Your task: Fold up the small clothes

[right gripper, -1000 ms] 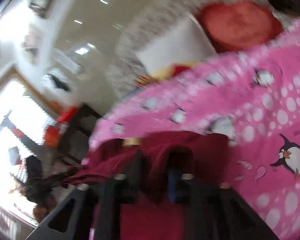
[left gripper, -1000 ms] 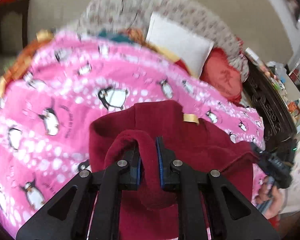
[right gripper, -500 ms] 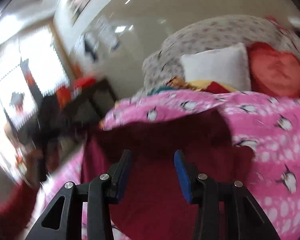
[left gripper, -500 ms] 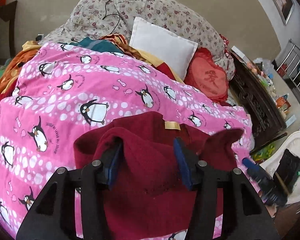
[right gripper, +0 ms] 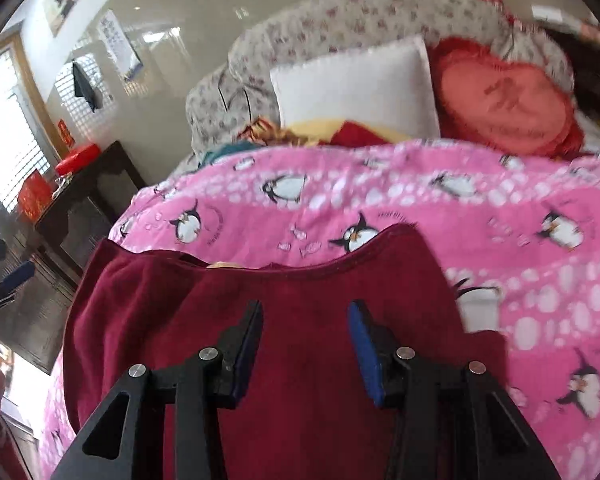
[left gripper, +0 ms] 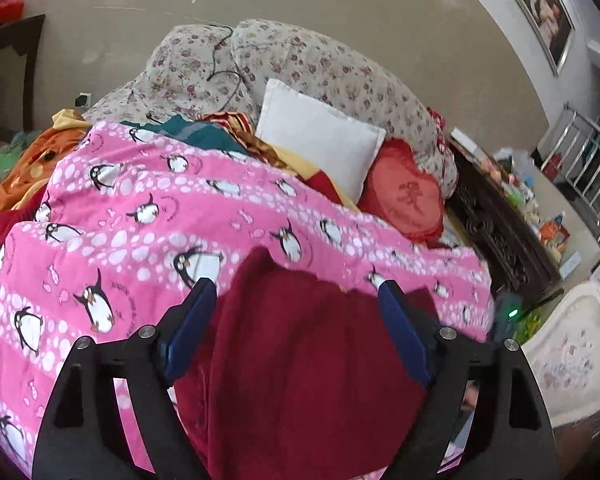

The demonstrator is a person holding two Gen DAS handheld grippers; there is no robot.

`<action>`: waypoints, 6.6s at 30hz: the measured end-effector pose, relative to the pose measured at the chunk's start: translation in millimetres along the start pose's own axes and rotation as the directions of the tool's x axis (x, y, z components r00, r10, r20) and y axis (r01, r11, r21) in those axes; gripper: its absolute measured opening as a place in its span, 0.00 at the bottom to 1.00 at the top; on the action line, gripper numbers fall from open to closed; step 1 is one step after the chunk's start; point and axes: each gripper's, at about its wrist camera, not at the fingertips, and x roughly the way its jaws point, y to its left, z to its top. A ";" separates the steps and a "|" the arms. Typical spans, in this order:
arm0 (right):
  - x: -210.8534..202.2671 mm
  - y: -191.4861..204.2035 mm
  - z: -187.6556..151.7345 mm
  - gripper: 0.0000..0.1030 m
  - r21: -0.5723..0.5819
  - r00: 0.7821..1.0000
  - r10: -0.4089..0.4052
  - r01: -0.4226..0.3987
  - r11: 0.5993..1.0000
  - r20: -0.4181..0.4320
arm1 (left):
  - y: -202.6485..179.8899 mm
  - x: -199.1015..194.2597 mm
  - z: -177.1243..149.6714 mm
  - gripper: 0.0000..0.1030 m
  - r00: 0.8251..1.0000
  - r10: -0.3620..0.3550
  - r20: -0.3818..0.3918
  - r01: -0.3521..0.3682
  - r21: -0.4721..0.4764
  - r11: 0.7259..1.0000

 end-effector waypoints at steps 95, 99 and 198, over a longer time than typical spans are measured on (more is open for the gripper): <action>-7.4 21.3 -58.1 0.42 -0.173 0.944 -0.320 0.330 0.928 0.085 | -17.7 79.4 -120.3 0.64 0.974 0.218 0.065 -0.227 0.189 0.955; -7.5 22.0 -58.5 0.42 -0.173 0.942 -0.322 0.333 0.927 0.091 | -17.3 78.7 -120.6 0.64 0.973 0.219 0.069 -0.229 0.192 0.954; -48.1 -9.9 -29.1 0.67 0.247 0.933 0.358 -0.337 0.909 -0.043 | -92.7 -6.7 -163.4 0.71 0.998 -0.045 -0.038 0.050 0.137 0.989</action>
